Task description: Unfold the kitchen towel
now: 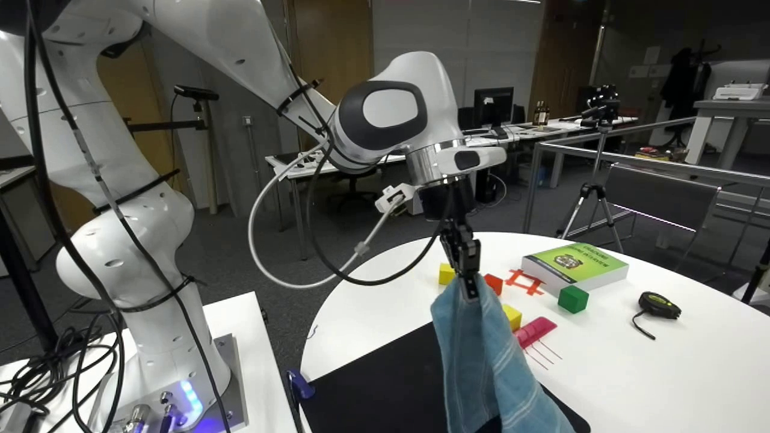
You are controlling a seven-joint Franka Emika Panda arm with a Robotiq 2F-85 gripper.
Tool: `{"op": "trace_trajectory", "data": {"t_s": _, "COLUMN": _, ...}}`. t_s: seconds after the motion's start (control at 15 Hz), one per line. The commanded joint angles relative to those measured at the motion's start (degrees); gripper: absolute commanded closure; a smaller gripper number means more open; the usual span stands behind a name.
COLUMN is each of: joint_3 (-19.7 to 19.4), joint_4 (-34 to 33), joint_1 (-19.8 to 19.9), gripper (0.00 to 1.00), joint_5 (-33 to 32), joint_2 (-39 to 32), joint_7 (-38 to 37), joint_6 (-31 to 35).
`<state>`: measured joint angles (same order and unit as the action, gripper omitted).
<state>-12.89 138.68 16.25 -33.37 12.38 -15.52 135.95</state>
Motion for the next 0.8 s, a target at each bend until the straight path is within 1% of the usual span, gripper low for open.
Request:
{"op": "trace_trajectory", "data": {"t_s": 0.0, "joint_3": 2.81, "joint_4": 5.17, "joint_1": -0.11, "gripper": 0.99, "joint_5": 4.44, "joint_2": 6.76, "joint_7": -3.44, "joint_6": -8.01}}
{"op": "trace_trajectory", "data": {"t_s": 0.07, "joint_3": 3.67, "joint_4": 6.13, "joint_1": -0.04, "gripper": 0.99, "joint_5": 5.55, "joint_2": 7.66, "joint_7": -4.88, "joint_6": -9.82}}
{"op": "trace_trajectory", "data": {"t_s": 0.13, "joint_3": 4.46, "joint_4": 6.88, "joint_1": -0.15, "gripper": 0.78, "joint_5": 6.52, "joint_2": 8.31, "joint_7": -5.81, "joint_6": -11.55}}
{"op": "trace_trajectory", "data": {"t_s": 0.2, "joint_3": 5.24, "joint_4": 7.64, "joint_1": -0.15, "gripper": 0.97, "joint_5": 7.02, "joint_2": 8.98, "joint_7": -6.92, "joint_6": -12.79}}
{"op": "trace_trajectory", "data": {"t_s": 0.27, "joint_3": 6.02, "joint_4": 8.38, "joint_1": -0.15, "gripper": 0.66, "joint_5": 7.37, "joint_2": 9.49, "joint_7": -8.41, "joint_6": -13.46}}
{"op": "trace_trajectory", "data": {"t_s": 0.33, "joint_3": 6.56, "joint_4": 8.88, "joint_1": -0.20, "gripper": 0.64, "joint_5": 7.55, "joint_2": 9.88, "joint_7": -9.23, "joint_6": -13.74}}
{"op": "trace_trajectory", "data": {"t_s": 0.47, "joint_3": 7.55, "joint_4": 9.57, "joint_1": 0.00, "gripper": 0.50, "joint_5": 7.31, "joint_2": 9.97, "joint_7": -11.11, "joint_6": -13.50}}
{"op": "trace_trajectory", "data": {"t_s": 0.53, "joint_3": 7.87, "joint_4": 9.92, "joint_1": 0.19, "gripper": 0.41, "joint_5": 6.96, "joint_2": 9.89, "joint_7": -12.06, "joint_6": -12.85}}
{"op": "trace_trajectory", "data": {"t_s": 0.67, "joint_3": 8.27, "joint_4": 10.10, "joint_1": 0.58, "gripper": 0.28, "joint_5": 6.25, "joint_2": 9.42, "joint_7": -13.74, "joint_6": -12.38}}
{"op": "trace_trajectory", "data": {"t_s": 0.73, "joint_3": 8.25, "joint_4": 10.12, "joint_1": 0.75, "gripper": 0.19, "joint_5": 6.12, "joint_2": 9.30, "joint_7": -14.49, "joint_6": -11.99}}
